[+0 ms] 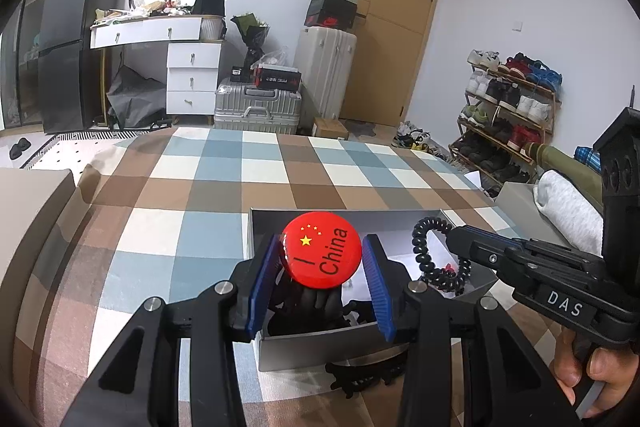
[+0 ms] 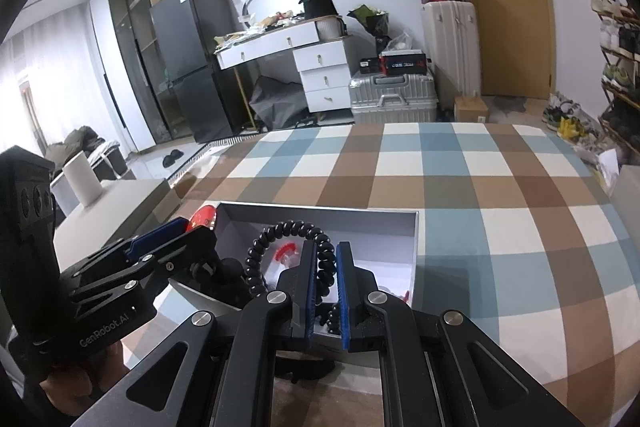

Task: Organize jewelry
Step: 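Open the right tool to drop the bracelet while the left tool releases the badge into the box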

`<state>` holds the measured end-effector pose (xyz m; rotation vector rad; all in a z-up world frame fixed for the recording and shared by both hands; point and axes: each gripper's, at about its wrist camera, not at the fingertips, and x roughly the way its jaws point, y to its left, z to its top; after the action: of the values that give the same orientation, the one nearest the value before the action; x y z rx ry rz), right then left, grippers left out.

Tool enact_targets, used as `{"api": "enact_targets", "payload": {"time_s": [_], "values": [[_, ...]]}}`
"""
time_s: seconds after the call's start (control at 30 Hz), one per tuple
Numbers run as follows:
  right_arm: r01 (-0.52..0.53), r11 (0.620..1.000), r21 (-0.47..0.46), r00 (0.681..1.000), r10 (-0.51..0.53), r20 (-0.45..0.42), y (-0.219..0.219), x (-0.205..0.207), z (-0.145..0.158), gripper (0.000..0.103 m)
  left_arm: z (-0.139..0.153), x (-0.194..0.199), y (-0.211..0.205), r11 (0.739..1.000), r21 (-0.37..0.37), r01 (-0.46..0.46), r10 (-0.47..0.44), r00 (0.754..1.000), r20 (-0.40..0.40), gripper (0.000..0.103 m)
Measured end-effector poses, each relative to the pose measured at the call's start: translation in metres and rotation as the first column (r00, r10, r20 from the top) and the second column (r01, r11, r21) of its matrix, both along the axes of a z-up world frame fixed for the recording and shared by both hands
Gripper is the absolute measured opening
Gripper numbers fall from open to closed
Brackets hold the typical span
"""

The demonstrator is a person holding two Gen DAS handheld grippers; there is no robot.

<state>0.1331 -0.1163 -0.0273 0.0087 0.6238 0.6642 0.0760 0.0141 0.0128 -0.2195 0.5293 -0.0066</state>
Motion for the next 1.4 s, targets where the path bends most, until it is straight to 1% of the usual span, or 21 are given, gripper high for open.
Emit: {"api": "enact_targets", "payload": {"time_s": [0.17,0.27,0.33,0.4,0.47,0.53,0.6,0.67,0.73,0.8,0.87,1.0,1.03,1.07,1.13,1.2,1.23,1.27,1.3,1.37,1.4], "values": [[0.041,0.999,0.008,0.999,-0.040,-0.034,-0.005,0.007,-0.002,0.011,-0.001,-0.001,0.000,1.000,0.006,-0.002,0.002,1.000,0.004,0.037],[0.042,0.999,0.011,0.999,-0.042,-0.019,-0.010,0.005,0.003,0.011,-0.001,-0.002,-0.001,1.000,0.006,0.002,-0.002,1.000,0.005,0.037],[0.037,0.999,0.012,0.999,-0.037,-0.013,-0.012,0.002,0.005,0.016,-0.001,-0.001,-0.001,1.000,0.008,0.005,-0.005,1.000,0.008,0.037],[0.028,0.999,0.019,0.999,-0.027,-0.023,-0.016,-0.003,0.005,0.028,-0.001,-0.001,-0.001,1.000,0.009,0.007,-0.007,1.000,0.008,0.037],[0.008,0.999,0.031,1.000,-0.007,-0.025,-0.021,-0.009,0.005,0.037,-0.001,0.000,-0.002,1.000,0.014,0.007,-0.007,1.000,0.006,0.037],[-0.006,1.000,0.025,1.000,0.006,-0.016,-0.024,-0.016,0.005,0.039,0.000,-0.001,-0.003,1.000,0.022,0.009,-0.009,1.000,0.007,0.037],[-0.008,1.000,0.012,1.000,0.008,-0.002,-0.027,-0.023,0.004,0.048,0.000,-0.001,-0.005,1.000,0.028,0.012,-0.013,1.000,0.009,0.037],[-0.007,1.000,0.009,1.000,0.007,-0.004,-0.031,-0.028,0.002,0.053,0.000,-0.001,-0.006,0.999,0.032,0.015,-0.015,1.000,0.008,0.037],[-0.009,1.000,0.004,1.000,0.009,-0.004,-0.035,-0.032,0.000,0.055,-0.001,-0.001,-0.007,0.999,0.037,0.017,-0.017,1.000,0.004,0.037],[0.000,1.000,0.000,1.000,0.000,-0.002,-0.039,-0.034,-0.001,0.064,-0.001,-0.001,-0.008,0.999,0.048,0.016,-0.016,1.000,0.004,0.037],[0.005,1.000,0.009,1.000,-0.005,-0.010,-0.045,-0.034,-0.004,0.068,-0.002,-0.002,-0.009,0.999,0.052,0.013,-0.014,1.000,0.005,0.037],[0.000,1.000,0.005,1.000,0.000,-0.026,-0.049,-0.035,-0.008,0.072,-0.001,-0.001,-0.009,0.999,0.053,0.012,-0.012,1.000,0.000,0.037],[-0.001,1.000,-0.001,1.000,0.001,-0.028,-0.050,-0.035,-0.008,0.072,-0.001,-0.001,-0.010,0.998,0.054,0.013,-0.012,1.000,-0.001,0.039],[-0.001,1.000,-0.003,1.000,0.001,-0.029,-0.050,-0.034,-0.007,0.073,-0.001,-0.002,-0.010,0.999,0.051,0.015,-0.015,1.000,0.000,0.043],[0.007,1.000,0.010,1.000,-0.007,-0.028,-0.054,-0.035,-0.006,0.077,-0.001,-0.002,-0.011,0.999,0.043,0.025,-0.025,1.000,0.004,0.048],[0.007,1.000,0.024,0.999,-0.006,-0.035,-0.056,-0.037,-0.006,0.078,-0.001,-0.002,-0.013,0.998,0.045,0.032,-0.032,0.999,0.001,0.051],[0.004,1.000,0.023,0.999,-0.003,-0.037,-0.057,-0.037,-0.005,0.078,0.000,-0.002,-0.014,0.998,0.047,0.033,-0.033,0.999,0.000,0.055],[0.002,1.000,0.017,0.999,-0.001,-0.035,-0.057,-0.038,-0.005,0.078,0.000,-0.003,-0.015,0.998,0.046,0.038,-0.038,0.999,0.000,0.061],[0.002,1.000,0.014,0.999,-0.002,-0.033,-0.057,-0.038,-0.005,0.078,0.000,-0.004,-0.015,0.998,0.044,0.042,-0.042,0.999,0.002,0.065],[0.006,1.000,0.016,0.999,-0.006,-0.034,-0.058,-0.039,-0.005,0.081,0.001,-0.006,-0.017,0.998,0.055,0.029,-0.030,0.999,0.012,0.081],[0.004,1.000,0.018,0.999,-0.004,-0.039,-0.057,-0.038,-0.005,0.082,0.001,-0.007,-0.017,0.998,0.061,0.021,-0.022,1.000,0.016,0.083]]}}
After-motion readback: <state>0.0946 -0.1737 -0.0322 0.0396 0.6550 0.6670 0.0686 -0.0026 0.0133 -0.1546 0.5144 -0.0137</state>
